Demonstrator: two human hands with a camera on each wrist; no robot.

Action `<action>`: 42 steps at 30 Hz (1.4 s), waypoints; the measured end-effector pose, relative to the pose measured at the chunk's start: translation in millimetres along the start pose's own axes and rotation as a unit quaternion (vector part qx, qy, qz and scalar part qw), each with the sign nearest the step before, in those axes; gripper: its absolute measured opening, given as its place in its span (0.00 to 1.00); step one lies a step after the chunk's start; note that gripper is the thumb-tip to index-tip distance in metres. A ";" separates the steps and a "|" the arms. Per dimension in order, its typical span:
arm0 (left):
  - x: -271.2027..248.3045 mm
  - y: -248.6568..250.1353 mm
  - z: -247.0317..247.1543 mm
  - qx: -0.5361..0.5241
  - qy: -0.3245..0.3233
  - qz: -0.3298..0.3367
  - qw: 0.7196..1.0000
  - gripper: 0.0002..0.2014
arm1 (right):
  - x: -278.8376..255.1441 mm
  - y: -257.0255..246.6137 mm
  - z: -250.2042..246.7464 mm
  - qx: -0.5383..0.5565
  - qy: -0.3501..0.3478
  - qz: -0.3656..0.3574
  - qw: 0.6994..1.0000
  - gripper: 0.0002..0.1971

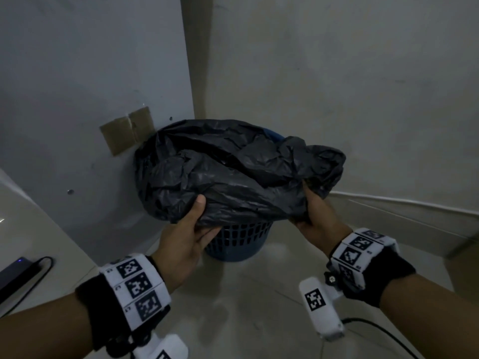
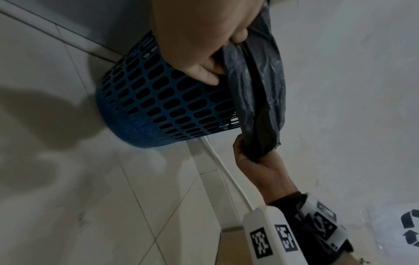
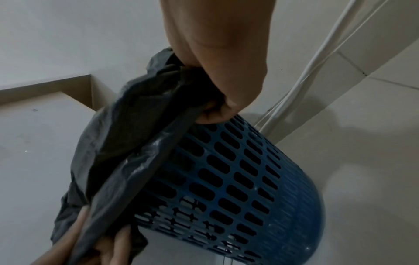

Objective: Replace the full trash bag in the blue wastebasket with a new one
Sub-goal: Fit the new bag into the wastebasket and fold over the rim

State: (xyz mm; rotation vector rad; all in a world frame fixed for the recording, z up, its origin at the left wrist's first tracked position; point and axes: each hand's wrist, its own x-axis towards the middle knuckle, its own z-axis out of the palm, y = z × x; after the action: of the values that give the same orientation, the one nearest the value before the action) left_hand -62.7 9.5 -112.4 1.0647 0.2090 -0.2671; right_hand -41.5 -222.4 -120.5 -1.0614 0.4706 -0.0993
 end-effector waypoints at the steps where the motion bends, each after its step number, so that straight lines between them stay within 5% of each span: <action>1: 0.9 -1.4 -0.7 -0.001 -0.002 -0.007 1.000 0.19 | -1.1 3.3 -1.1 -0.009 -0.004 -0.001 1.000 0.26; 5: 1.6 -9.6 -5.8 -0.007 -0.018 -0.066 0.998 0.17 | -7.8 18.5 -2.5 -0.047 -0.007 0.052 0.998 0.38; 13: -3.0 -4.9 -11.7 0.049 -0.033 -0.111 0.992 0.14 | -5.2 38.5 -14.1 -0.143 0.036 0.181 0.972 0.32; 20: -1.8 -3.7 -36.9 0.118 0.077 -0.171 0.975 0.20 | -11.4 50.3 -10.9 -0.195 0.029 0.229 0.953 0.24; 22: -3.8 -3.3 -37.9 0.127 0.057 -0.208 0.968 0.18 | -4.9 44.7 -15.4 -0.199 0.061 0.193 0.959 0.24; 26: -6.5 -4.8 -40.7 0.173 0.062 -0.195 0.963 0.20 | 10.0 33.9 -26.2 -0.222 0.197 -0.029 0.955 0.23; 28: -6.8 0.1 -40.3 0.186 0.058 -0.220 0.956 0.23 | 8.7 24.5 -19.6 -0.184 0.203 -0.106 0.956 0.18; 31: -11.3 14.6 -33.8 0.229 -0.075 -0.415 0.877 0.42 | 1.0 7.6 1.7 -0.139 0.168 -0.144 0.965 0.17; 33: -16.9 19.1 -24.8 0.307 -0.170 -0.444 0.824 0.45 | -3.6 3.4 12.2 -0.140 0.131 -0.165 0.968 0.20; 38: -25.0 9.8 1.0 0.457 -0.113 -0.097 0.877 0.23 | -11.7 12.5 20.2 -0.207 0.095 -0.196 0.954 0.15; 42: -18.8 10.8 -3.8 0.473 -0.072 0.182 0.859 0.20 | -19.5 24.9 25.9 -0.239 0.091 -0.195 0.947 0.19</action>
State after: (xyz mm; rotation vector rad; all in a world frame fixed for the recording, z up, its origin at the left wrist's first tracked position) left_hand -77.3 19.9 -99.7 2.0234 -0.3056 -0.0901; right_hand -51.7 -183.2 -125.2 -1.6253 0.4554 -0.4565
